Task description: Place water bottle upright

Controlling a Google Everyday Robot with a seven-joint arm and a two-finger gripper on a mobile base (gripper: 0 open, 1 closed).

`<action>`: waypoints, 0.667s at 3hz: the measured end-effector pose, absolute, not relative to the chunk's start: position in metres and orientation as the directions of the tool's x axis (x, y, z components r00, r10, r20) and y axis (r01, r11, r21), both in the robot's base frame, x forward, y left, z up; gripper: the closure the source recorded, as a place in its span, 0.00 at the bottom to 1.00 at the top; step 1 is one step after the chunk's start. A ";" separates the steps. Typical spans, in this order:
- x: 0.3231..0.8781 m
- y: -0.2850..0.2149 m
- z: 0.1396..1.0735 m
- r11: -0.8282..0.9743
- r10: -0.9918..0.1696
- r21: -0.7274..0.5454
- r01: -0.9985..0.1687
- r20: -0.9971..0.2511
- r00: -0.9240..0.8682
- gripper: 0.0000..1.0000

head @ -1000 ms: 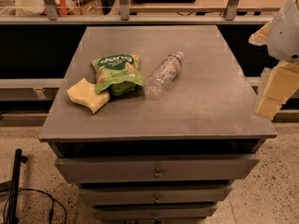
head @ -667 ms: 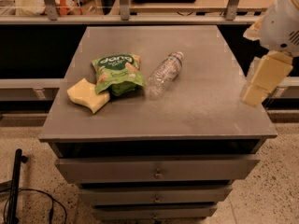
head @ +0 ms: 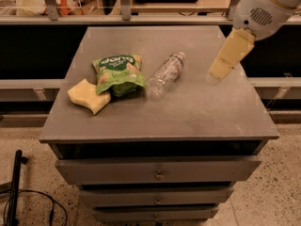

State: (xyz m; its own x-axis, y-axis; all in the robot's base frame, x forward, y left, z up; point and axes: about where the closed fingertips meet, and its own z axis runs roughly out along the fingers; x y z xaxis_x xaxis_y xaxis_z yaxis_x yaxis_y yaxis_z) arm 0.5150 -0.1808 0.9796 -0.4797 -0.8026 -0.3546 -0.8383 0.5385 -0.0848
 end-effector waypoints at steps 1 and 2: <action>0.526 -0.167 0.978 0.643 -0.730 -0.026 -0.765 -0.320 -0.603 0.00; 0.534 -0.158 0.976 0.754 -0.624 0.011 -0.656 -0.296 -0.723 0.00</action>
Offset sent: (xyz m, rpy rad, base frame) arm 0.0150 0.0299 -0.0099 0.0166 0.2183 -0.5129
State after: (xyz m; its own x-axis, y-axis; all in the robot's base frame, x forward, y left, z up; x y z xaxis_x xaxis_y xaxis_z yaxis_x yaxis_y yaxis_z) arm 0.5336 -0.1575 0.9756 -0.7228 -0.6245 -0.2959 -0.6562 0.7545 0.0108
